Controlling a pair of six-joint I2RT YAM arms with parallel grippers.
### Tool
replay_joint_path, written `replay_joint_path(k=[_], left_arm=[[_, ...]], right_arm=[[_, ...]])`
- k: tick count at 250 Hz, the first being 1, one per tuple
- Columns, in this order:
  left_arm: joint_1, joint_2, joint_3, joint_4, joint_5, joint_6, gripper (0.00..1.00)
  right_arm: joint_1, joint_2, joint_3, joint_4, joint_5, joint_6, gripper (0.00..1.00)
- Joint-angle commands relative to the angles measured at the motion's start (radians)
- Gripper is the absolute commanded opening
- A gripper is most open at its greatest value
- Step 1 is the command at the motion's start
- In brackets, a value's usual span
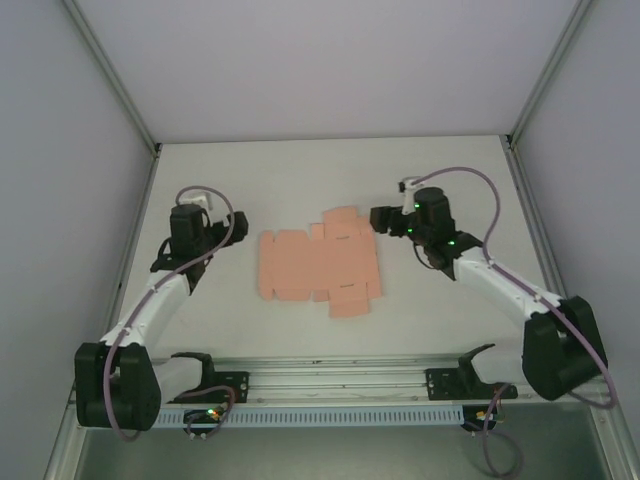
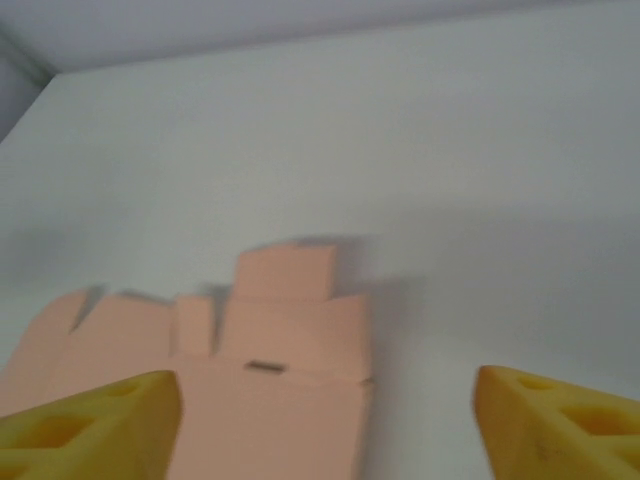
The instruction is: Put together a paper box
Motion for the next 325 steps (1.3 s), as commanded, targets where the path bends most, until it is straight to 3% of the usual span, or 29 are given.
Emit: replay_joint_path(k=[1, 50, 132, 184, 229, 293, 325], left_arm=[[-0.017, 0.034, -0.029, -0.108, 0.212, -0.128, 1.00], [-0.061, 0.109, -0.070, -0.065, 0.272, -0.118, 1.00], [-0.110, 0.261, -0.109, 0.090, 0.398, -0.136, 1.00], [-0.115, 0.385, -0.087, 0.226, 0.475, -0.166, 0.86], [-0.117, 0.427, -0.068, 0.330, 0.530, -0.195, 0.60], [-0.120, 0.411, -0.040, 0.344, 0.560, -0.192, 0.00], [-0.120, 0.345, -0.037, 0.342, 0.548, -0.199, 0.00]], right_arm=[[0.073, 0.107, 0.039, -0.080, -0.100, 0.097, 0.65], [0.118, 0.311, 0.113, -0.081, -0.199, 0.123, 0.40], [0.118, 0.448, 0.095, -0.047, -0.159, 0.139, 0.38], [0.119, 0.490, 0.082, -0.005, -0.179, 0.127, 0.38], [0.119, 0.496, 0.087, -0.003, -0.176, 0.116, 0.38], [0.117, 0.477, 0.116, -0.031, -0.166, 0.099, 0.40], [0.113, 0.402, 0.135, -0.062, -0.153, 0.074, 0.45]])
